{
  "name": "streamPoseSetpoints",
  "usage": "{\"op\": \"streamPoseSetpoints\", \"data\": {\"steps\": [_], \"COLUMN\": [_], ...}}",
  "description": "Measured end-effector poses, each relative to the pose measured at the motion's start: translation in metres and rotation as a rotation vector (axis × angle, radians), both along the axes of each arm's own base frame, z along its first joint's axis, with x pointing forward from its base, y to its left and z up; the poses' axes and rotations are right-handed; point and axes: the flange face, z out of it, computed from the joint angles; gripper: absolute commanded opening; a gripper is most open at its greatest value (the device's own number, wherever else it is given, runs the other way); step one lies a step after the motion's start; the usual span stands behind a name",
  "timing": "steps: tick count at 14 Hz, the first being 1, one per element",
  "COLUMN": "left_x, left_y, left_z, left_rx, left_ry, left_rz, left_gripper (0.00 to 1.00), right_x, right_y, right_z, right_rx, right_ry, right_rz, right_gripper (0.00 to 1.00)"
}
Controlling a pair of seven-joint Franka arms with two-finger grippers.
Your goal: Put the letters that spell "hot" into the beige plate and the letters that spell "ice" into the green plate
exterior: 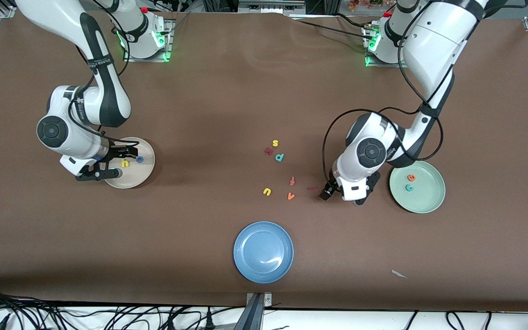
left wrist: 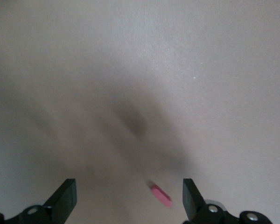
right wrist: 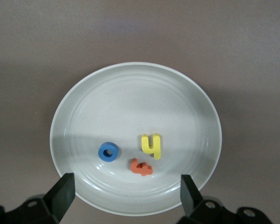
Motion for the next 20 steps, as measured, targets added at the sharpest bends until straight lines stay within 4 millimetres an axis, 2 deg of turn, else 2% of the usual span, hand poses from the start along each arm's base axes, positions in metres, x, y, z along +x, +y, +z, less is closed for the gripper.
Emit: {"op": "streamPoseSetpoints", "data": {"steps": [3,11,15,20], "left_x": [0.002,-0.008,-0.008,-0.010], "left_y": [-0.017,-0.034,-0.038,-0.040], "left_z": [-0.008,-0.032,-0.037,-0.044], "left_rx": [-0.005,0.012,0.013,0.018], "left_ry": [0.011,0.062,0.068,0.078], "left_rz": [0.094,0.271,0.301,0.308], "left_gripper": [1.00,1.00,0.99,0.83], "right_x": [0.000,0.008,0.028,0.046], "right_y": [0.001,0.006,0.014,0.019], "right_z": [0.000,0.011,0.042,0.087], "right_rx": [0.000,0.004,0.013,0.029], "right_ry": [0.004,-0.020,-0.049,-0.101], "right_rz": [-0.002,0.004,0.011,0.013], "right_gripper": [1.00,1.00,1.00,1.00]}}
